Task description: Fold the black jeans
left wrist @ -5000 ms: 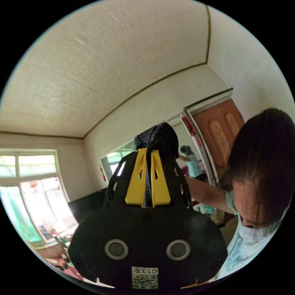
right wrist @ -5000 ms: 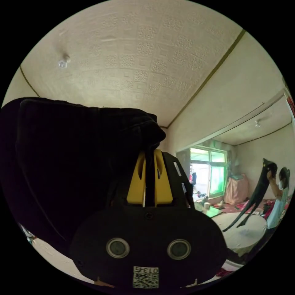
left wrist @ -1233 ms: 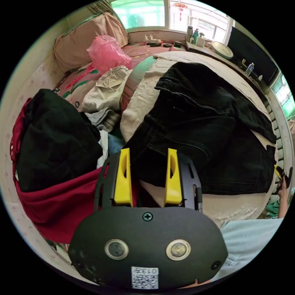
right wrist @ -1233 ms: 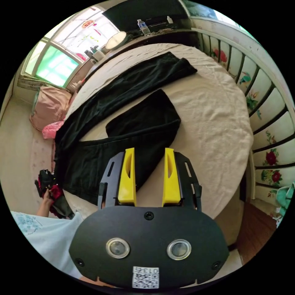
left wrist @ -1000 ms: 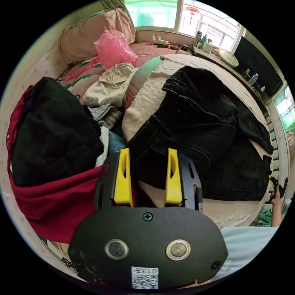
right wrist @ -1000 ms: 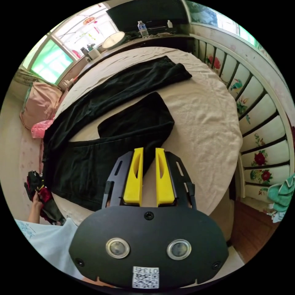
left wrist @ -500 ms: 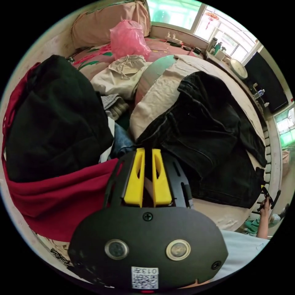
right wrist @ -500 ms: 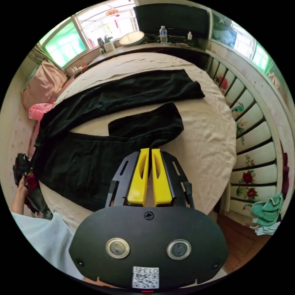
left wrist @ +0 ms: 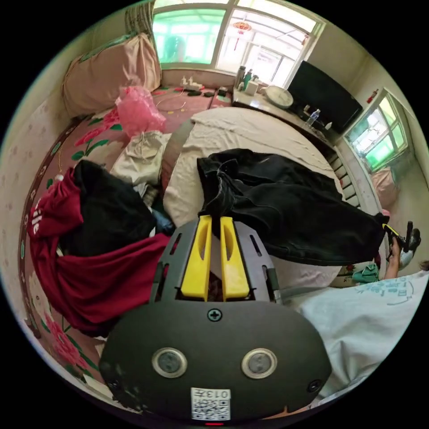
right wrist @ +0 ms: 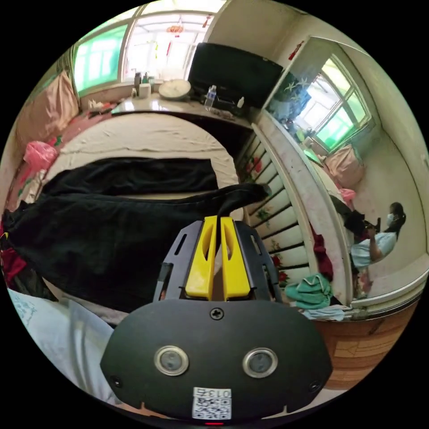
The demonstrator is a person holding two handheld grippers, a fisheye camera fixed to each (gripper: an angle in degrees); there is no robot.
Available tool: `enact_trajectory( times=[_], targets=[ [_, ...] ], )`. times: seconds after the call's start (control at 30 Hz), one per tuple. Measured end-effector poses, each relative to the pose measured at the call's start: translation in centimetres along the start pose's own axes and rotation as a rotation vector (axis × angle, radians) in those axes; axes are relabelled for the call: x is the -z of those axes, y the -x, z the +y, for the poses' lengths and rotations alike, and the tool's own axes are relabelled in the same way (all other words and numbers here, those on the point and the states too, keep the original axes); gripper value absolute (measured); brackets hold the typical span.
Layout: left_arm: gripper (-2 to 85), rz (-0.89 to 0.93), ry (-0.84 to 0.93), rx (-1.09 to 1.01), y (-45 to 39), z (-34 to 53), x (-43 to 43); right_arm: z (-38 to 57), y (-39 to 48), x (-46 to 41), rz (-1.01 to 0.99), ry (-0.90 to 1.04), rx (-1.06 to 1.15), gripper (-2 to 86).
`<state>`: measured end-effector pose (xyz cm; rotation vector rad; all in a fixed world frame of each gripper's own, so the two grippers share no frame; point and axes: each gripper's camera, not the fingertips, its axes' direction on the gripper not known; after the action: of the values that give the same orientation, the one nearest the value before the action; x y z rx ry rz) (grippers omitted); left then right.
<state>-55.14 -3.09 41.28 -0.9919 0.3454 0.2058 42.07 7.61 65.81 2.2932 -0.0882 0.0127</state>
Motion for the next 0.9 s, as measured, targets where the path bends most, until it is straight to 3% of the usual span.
enact_trajectory(
  times=[0.13,0.2,0.33,0.43,0.57,0.77,0.9],
  targets=[
    [1.9,-0.106,0.173,0.060,4.0,2.2,-6.9,-0.2,4.4,-10.0,-0.021,0.140,0.146,5.6],
    [1.9,-0.093,0.231,0.136,6.5,3.4,-9.9,0.8,7.1,-16.8,-0.177,0.324,0.203,7.9],
    [1.8,0.076,0.164,0.396,10.9,4.5,-11.2,3.4,2.4,-16.2,-0.195,0.210,-0.027,8.4],
    [1.8,0.008,0.186,0.310,10.2,2.5,-11.0,6.7,-4.2,-17.1,-0.162,0.198,-0.246,9.2],
    [1.9,-0.071,0.230,0.226,8.6,0.1,-10.8,10.4,-10.6,-21.6,-0.366,0.217,-0.496,11.1],
    [1.7,-0.108,0.182,0.208,7.5,-1.6,-9.5,10.8,-11.3,-26.4,-0.436,0.269,-0.509,9.6],
    [1.7,-0.125,0.163,0.181,7.0,-2.9,-8.6,8.8,-9.8,-25.9,-0.359,0.328,-0.377,4.8]
  ],
)
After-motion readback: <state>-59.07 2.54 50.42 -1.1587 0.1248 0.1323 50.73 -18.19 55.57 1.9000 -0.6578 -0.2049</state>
